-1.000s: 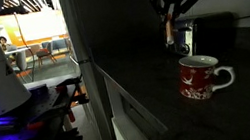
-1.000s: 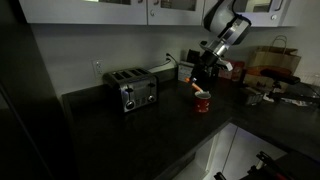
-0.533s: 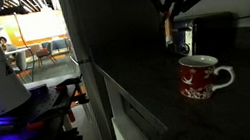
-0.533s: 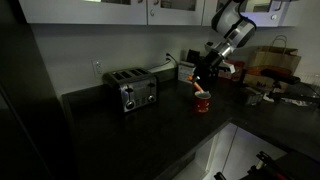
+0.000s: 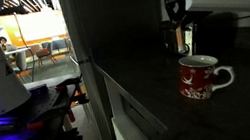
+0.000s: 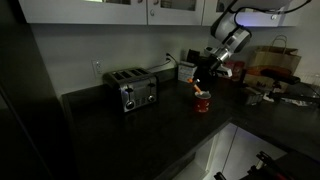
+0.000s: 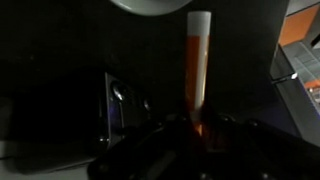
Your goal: Put the marker into the mug.
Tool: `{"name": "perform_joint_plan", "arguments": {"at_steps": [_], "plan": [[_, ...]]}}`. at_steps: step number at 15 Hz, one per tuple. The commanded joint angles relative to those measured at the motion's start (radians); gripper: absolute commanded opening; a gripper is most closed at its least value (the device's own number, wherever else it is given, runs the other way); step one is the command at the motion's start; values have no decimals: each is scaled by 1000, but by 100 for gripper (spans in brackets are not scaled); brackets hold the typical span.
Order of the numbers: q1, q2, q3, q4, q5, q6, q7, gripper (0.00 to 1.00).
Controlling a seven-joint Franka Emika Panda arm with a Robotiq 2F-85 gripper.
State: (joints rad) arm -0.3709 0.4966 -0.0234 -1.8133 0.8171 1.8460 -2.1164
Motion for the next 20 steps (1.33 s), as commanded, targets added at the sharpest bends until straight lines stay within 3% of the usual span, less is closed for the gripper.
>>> {"name": "perform_joint_plan", "arguments": {"at_steps": [1,11,12,13,14,17,20], "plan": [[-7,29,-11,63,22,-36,-12,5],[-19,75,-31,94,14,-9,15,5],[-20,77,-32,94,14,-5,20,17],[-20,79,-32,94,13,-3,22,44],[-18,75,-34,89,11,8,24,46],[-7,46,-37,70,4,43,21,68],[47,-6,-59,20,-34,195,145,90]]}}
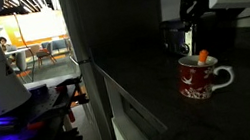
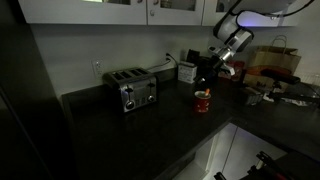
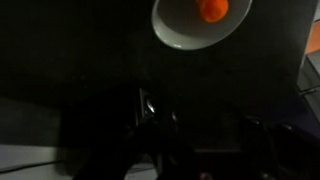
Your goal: Put the marker into the mug.
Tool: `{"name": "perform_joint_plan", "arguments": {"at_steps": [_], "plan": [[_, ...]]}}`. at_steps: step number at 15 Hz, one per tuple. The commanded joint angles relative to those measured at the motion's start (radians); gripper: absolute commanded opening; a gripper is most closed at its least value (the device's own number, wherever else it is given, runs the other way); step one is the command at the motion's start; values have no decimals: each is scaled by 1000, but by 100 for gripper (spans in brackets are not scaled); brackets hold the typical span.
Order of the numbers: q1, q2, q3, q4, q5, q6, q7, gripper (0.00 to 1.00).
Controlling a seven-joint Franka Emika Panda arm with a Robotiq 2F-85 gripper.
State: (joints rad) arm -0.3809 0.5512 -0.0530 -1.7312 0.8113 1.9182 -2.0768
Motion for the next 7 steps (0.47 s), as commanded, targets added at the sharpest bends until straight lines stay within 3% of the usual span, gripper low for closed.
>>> {"name": "perform_joint_plan", "arguments": {"at_steps": [1,2,7], "plan": [[74,-80,-29,-85,-52,178,136,96],[89,-103,-26,-117,-68,231,178,100],[176,-210,-9,-267,-177,474,466,100]]}}
